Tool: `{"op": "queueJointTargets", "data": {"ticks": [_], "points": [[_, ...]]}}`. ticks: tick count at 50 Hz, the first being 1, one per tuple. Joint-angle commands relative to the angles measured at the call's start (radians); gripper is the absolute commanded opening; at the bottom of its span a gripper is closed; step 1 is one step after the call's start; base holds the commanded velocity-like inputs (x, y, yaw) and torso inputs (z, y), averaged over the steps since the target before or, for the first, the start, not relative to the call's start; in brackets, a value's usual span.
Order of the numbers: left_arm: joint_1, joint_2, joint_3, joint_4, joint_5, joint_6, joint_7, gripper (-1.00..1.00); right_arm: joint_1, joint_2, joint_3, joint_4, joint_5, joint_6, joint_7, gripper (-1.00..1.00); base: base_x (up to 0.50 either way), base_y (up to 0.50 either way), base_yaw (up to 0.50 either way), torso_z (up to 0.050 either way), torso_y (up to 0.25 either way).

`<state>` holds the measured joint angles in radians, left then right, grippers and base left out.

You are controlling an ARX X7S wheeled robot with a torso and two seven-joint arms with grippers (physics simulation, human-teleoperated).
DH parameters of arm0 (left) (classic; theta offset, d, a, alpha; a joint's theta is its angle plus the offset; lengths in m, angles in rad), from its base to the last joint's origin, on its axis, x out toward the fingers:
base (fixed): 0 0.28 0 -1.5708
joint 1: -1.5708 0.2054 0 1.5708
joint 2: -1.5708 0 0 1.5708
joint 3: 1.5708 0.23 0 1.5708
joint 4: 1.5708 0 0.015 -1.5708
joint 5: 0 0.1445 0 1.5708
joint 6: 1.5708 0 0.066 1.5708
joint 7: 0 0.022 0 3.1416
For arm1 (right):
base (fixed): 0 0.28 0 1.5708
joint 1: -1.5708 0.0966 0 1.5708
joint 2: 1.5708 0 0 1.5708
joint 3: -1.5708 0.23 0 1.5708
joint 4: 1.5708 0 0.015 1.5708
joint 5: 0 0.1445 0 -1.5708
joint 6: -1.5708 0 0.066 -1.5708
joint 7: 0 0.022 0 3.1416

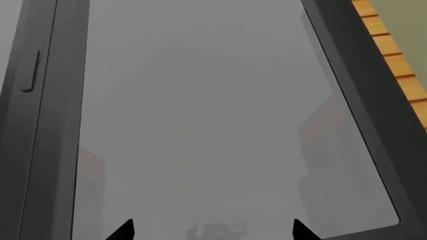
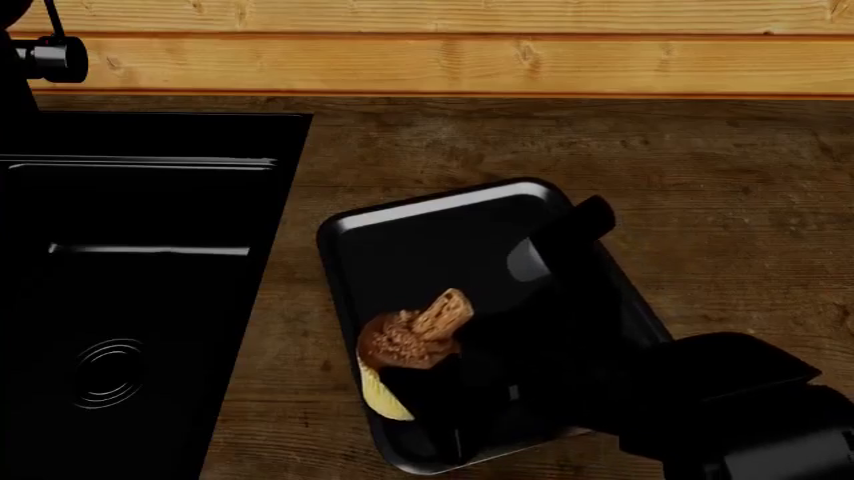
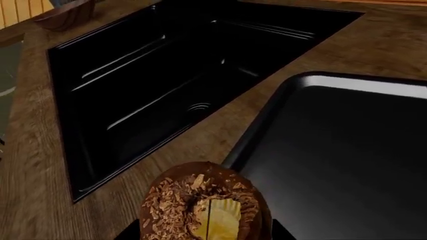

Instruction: Move the fresh-baked cupcake off the tray onto the counter, and place the bowl used for mixing into the sink.

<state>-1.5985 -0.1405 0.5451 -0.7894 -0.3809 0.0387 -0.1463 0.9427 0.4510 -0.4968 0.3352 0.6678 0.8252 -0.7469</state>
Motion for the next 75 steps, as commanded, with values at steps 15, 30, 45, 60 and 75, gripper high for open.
{"op": "queueJointTargets", "data": {"ticks": [15, 30, 45, 60, 75], "points": [[-0.002, 0.001, 0.006, -0.002, -0.007, 0.002, 0.001, 1.0, -0.03, 0.096, 0.064, -0.281, 0.095, 0.134, 0.091, -1.0, 0.0, 0.0, 0.0, 0.0, 0.0], [0.0, -0.001, 0.007, 0.004, -0.019, 0.0, 0.006, 1.0, -0.041, 0.206, 0.143, -0.436, 0.149, 0.257, 0.21, -1.0, 0.0, 0.0, 0.0, 0.0, 0.0], [0.004, -0.003, 0.01, 0.01, -0.024, -0.003, 0.003, 1.0, -0.082, 0.288, 0.266, -0.526, 0.23, 0.368, 0.341, -1.0, 0.0, 0.0, 0.0, 0.0, 0.0], [-0.004, 0.0, 0.013, 0.003, -0.03, -0.002, 0.006, 1.0, -0.116, 0.359, 0.381, -0.607, 0.319, 0.456, 0.425, -1.0, 0.0, 0.0, 0.0, 0.0, 0.0], [-0.005, 0.0, 0.017, 0.001, -0.033, -0.001, 0.005, 1.0, -0.113, 0.366, 0.373, -0.604, 0.321, 0.451, 0.426, -1.0, 0.0, 0.0, 0.0, 0.0, 0.0]]}}
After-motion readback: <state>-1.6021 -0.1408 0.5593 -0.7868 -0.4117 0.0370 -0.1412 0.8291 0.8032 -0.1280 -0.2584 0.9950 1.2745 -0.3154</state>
